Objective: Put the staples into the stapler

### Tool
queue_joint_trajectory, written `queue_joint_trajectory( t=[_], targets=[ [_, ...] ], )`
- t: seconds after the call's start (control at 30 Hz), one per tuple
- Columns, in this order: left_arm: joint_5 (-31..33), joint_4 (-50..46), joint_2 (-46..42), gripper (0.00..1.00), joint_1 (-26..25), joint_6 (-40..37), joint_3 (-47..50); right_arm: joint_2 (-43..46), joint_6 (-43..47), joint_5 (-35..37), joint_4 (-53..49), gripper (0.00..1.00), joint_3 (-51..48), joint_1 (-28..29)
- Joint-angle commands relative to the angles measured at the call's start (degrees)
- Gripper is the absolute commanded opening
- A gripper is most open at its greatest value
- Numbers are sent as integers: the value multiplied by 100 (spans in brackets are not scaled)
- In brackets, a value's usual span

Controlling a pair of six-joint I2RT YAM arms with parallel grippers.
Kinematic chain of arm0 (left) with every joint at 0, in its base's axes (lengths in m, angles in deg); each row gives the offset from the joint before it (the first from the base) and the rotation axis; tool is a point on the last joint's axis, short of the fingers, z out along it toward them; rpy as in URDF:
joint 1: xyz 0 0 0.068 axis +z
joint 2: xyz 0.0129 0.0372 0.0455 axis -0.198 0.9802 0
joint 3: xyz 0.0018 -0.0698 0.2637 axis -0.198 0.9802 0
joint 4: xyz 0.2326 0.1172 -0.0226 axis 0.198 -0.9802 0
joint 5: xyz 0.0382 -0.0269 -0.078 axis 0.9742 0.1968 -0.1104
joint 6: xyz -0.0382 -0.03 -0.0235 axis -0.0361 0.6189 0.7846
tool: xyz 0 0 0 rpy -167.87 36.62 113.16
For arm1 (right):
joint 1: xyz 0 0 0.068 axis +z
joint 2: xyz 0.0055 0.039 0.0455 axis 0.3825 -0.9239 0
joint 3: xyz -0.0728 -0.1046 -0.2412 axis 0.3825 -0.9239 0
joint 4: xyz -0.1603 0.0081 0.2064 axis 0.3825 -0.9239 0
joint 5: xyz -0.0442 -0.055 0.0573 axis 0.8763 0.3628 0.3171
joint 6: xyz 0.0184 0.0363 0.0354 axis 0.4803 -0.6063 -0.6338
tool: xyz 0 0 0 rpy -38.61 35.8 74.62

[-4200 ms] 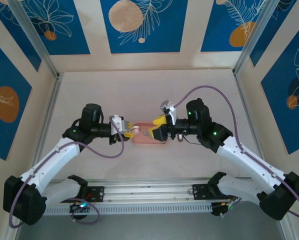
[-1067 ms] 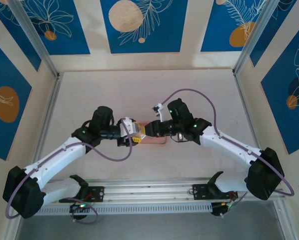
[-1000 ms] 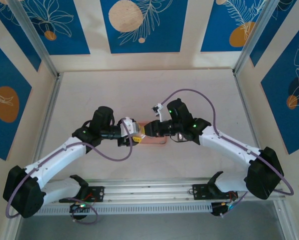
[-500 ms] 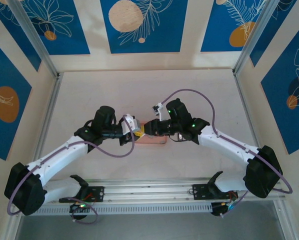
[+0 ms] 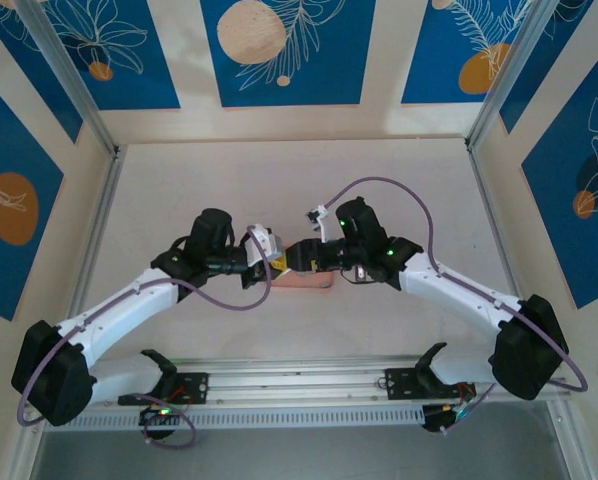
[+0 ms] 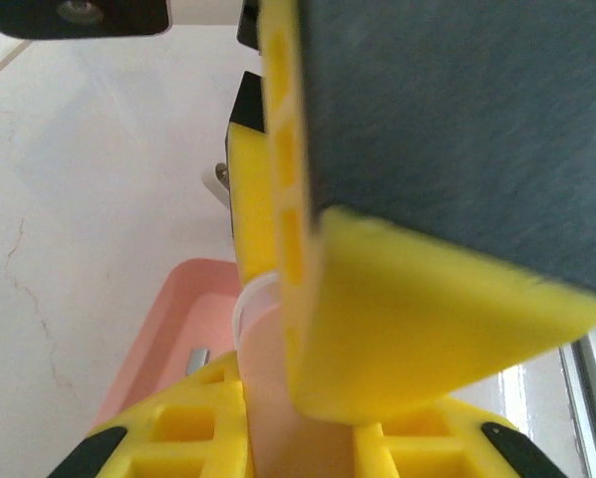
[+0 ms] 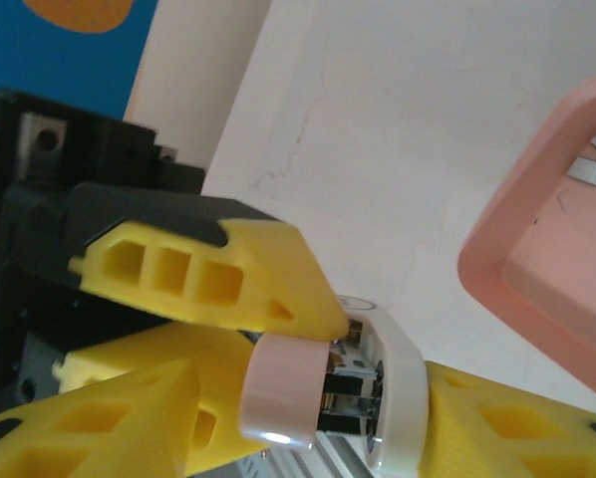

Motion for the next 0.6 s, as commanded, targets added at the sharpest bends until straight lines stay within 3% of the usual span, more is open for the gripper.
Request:
queue_joint_trajectory(
  t=[0.0,0.2,0.37,0.47,0.57],
  targets=[
    [-301,41,51,3,-55,221,-90,500,491,-571,288,58,-192,-210],
    [-575,415,-42,2,-55,331,90,800,944,-1294,-121,58,-327,-1013],
    [-810,870,-112,2,-51,429,247,818,1299,-2460,-407,57,-311,-1832],
    [-1010,977,-99,2,-47,441,256,970,2304,-2627,-868,59,-212,-2031],
    [-1295,1119,-104,2,-50,385,295,1205,3934,-2668,-1223,60,-201,-1915]
  ],
)
